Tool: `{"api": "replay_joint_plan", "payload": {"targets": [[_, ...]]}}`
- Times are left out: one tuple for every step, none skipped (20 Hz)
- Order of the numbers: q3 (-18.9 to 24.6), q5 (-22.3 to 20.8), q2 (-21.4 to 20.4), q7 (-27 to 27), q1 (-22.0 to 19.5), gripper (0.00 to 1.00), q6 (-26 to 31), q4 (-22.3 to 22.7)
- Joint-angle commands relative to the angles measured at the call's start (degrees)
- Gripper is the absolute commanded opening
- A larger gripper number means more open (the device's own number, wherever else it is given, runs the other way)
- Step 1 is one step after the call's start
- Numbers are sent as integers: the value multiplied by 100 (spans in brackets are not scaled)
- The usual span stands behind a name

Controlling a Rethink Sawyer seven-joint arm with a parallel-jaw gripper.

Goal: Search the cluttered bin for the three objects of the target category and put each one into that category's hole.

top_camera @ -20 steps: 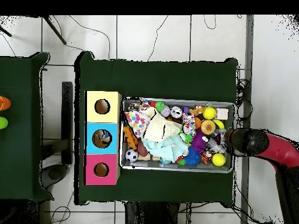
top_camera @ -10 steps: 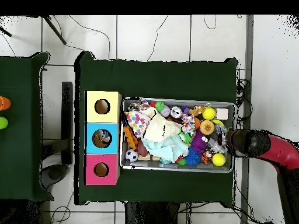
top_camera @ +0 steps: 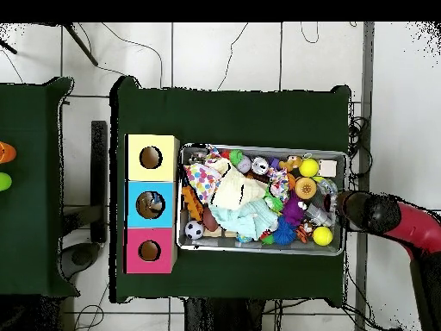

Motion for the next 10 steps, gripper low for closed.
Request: {"api": "replay_joint_plan", "payload": {"targets": [[16, -196, 125, -206, -26, 0, -467, 591], [-32, -168, 59, -144, 20, 0, -405, 631], [-80, -139, -8, -82, 66, 0, -342, 671], [-159, -122, -112, 35, 139, 0, -289, 746], [-232, -102, -233, 168, 202, 0, -269, 866], [-300, -85, -330, 293, 265, 0, -260, 955], [-352, -72, -388, 360, 315, 0, -225, 989], [-364, -40, -408, 358, 341, 0, -173, 994], [-364, -6, -392, 346, 346, 0, -144, 979], [-364, 7, -389, 348, 343, 0, -192, 989]]}}
